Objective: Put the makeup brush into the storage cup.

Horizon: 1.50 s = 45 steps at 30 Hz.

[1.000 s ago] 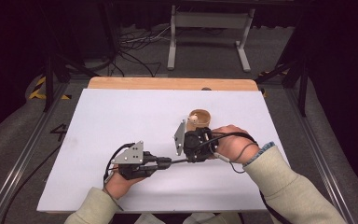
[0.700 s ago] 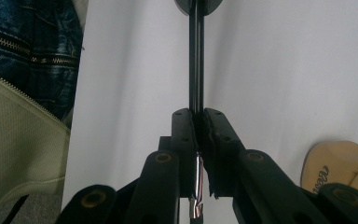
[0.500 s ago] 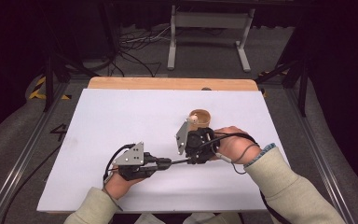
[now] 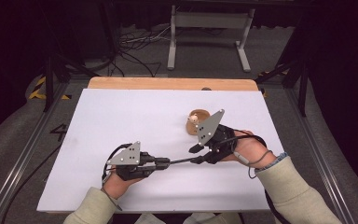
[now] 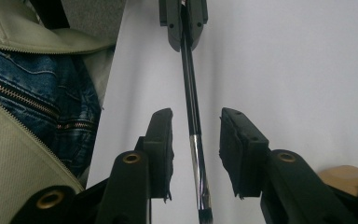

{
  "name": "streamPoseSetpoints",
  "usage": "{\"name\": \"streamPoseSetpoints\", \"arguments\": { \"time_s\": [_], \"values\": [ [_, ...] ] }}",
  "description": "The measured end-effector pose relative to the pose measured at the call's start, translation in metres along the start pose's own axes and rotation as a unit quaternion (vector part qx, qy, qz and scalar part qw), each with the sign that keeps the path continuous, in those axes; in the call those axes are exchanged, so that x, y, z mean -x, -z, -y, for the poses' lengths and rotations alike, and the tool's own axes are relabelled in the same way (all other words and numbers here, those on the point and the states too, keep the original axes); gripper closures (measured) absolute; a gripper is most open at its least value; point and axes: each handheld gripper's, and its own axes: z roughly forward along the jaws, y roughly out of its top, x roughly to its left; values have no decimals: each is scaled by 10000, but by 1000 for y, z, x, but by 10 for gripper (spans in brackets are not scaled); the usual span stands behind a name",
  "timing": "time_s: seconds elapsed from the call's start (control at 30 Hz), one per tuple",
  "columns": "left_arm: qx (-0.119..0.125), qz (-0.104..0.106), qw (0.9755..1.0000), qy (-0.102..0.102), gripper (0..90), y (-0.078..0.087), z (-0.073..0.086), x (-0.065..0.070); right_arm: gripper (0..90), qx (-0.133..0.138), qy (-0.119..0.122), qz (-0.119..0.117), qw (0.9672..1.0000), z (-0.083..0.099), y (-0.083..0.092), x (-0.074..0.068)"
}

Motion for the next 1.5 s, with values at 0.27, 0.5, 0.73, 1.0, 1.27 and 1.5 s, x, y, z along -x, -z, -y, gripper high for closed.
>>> {"name": "streamPoseSetpoints", "arguments": {
  "time_s": [0.27, 0.5, 0.73, 1.0, 1.27, 1.5],
  "values": [
    [48, 10, 9999, -130, 833, 2, -1, 2, 651, 120, -144, 2, 9998, 15, -1, 1],
    [120, 45, 9998, -156, 833, 4, -1, 3, 701, 185, -207, -35, 9996, 27, -3, 0],
    [114, 57, 9998, -152, 833, 4, 0, 2, 783, 133, -181, -81, 9997, 32, -3, -2],
    [100, 113, 9998, -141, 831, 2, 1, 2, 829, 111, -80, -99, 9999, 34, -3, -3],
    [110, 190, 9997, -130, 826, 3, 2, 0, 846, 108, 32, -126, 9999, 30, -1, -6],
    [132, 200, 9997, -49, 816, 3, 3, -1, 850, 67, 34, -73, 9999, 28, 0, -7]
  ]
}}
